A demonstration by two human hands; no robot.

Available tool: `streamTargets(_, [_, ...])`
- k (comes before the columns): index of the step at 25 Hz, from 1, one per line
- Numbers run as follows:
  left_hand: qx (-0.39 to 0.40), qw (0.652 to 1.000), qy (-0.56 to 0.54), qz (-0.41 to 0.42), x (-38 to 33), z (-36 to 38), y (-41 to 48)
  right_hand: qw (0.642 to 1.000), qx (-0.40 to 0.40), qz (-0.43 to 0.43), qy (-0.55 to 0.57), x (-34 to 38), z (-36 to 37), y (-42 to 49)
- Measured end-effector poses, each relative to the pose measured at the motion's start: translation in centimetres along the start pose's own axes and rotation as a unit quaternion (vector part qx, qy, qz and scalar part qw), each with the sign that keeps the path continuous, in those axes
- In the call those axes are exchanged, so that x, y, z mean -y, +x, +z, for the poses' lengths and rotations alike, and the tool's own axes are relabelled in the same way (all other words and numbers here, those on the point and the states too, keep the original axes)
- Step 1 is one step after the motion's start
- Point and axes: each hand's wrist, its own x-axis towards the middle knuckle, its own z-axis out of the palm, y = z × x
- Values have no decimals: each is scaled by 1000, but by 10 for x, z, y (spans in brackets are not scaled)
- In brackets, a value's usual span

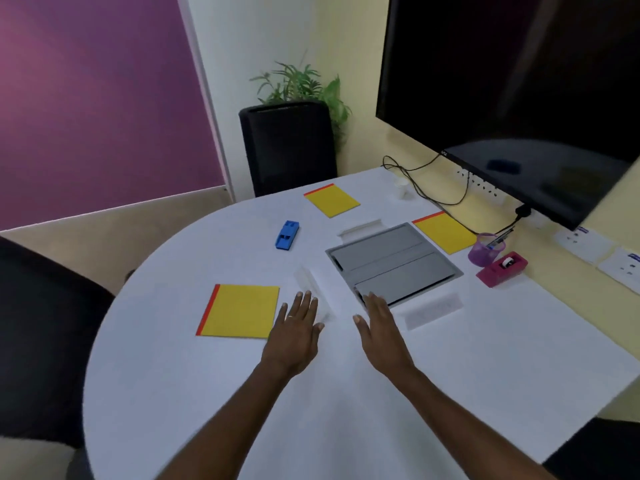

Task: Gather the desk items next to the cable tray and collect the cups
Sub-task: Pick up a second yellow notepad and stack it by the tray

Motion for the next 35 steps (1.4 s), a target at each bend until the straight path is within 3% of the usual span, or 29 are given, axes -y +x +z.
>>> streamTargets(7, [-43,994,-1,-97,99,-40,-85,991,85,-106,-9,104,65,-27])
streamTargets(17, [-52,980,-45,-186,147,-27,-100,971,142,-187,-44,131,117,4])
streamTargets(25, [-4,979,-87,-185,187,1,-74,976,161,-135,-61,127,159,23])
streamTargets(32, [68,973,-140,-170,253,22,-17,982,189,20,-10,128,197,58])
streamTargets(35, [108,951,-219,-189,277,42,4,974,216,62,-2,122,216,73])
